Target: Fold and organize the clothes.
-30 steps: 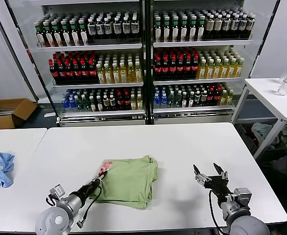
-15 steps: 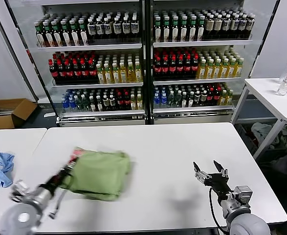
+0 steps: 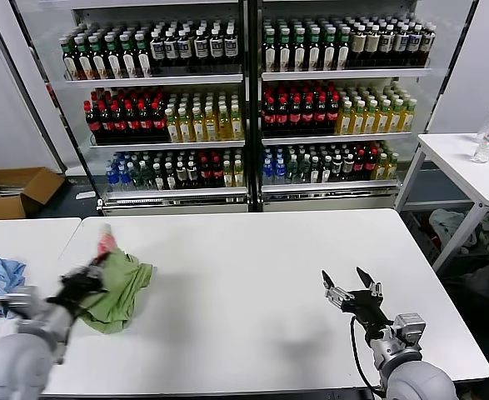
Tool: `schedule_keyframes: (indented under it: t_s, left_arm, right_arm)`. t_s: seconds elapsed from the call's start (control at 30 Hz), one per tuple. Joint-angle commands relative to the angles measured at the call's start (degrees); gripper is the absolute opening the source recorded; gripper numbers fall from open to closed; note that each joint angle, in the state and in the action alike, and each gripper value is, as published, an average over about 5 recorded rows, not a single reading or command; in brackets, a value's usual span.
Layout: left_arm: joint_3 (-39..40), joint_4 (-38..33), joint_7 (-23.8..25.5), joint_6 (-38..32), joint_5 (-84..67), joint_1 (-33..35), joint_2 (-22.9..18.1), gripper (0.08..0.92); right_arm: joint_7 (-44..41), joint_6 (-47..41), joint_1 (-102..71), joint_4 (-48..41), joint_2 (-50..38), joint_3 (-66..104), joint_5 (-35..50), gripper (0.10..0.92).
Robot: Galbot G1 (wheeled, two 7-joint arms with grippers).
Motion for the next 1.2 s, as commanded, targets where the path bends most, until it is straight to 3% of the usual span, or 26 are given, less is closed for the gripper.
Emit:
schedule_keyframes:
  t_s: [0.03, 0.23, 0.33, 0.43, 0.57, 0.7, 0.93, 1.2]
  left_arm:
    - [34.66, 9.14, -10.29, 0.56, -12.19, -18.43, -16.70, 0.106]
    - [35.54, 20.57, -13.33, -1.71, -25.66, -26.24, -28.73, 0.106]
    - [36.17, 23.72, -14.13, -4.54, -26.06, -26.57, -31.40, 0.106]
    - [37.53, 24.45, -13.26, -6.64, -22.20, -25.64, -31.57, 0.106]
    - [38.41, 24.38, -11.06, -9.16, -5.03, -23.33, -29.34, 0.141]
    - [37.13, 17.87, -9.01, -12.61, 7.65, -19.04, -24.07, 0.249]
    - [26.98, 2.78, -9.03, -13.53, 4.22, -10.23, -15.74, 0.448]
    - [14.20, -2.71, -10.14, -14.90, -0.16, -0.73, -11.07, 0.673]
  right_arm:
    - [-0.24, 0.31, 0.28, 0.08, 0.48, 0.49, -0.89, 0.823]
    - [-0.81, 0.96, -0.98, -0.23, -0.65, 2.50, -0.46, 0.823]
    - [-1.08, 1.13, -1.43, -0.01, -1.10, 3.28, -0.05, 0.823]
    - [-1.21, 0.94, -0.52, -0.25, -0.58, 2.56, -0.23, 0.823]
    - [-1.25, 0.20, 1.74, -0.78, 0.38, 0.30, -0.57, 0.823]
    - [-0.65, -0.70, 5.96, -2.74, 0.30, -3.93, 0.37, 0.823]
    - [3.16, -5.26, 17.66, -12.78, 3.46, -14.46, 6.47, 0.823]
    - [8.88, -9.53, 31.54, -30.60, 10.44, -22.70, 10.32, 0.823]
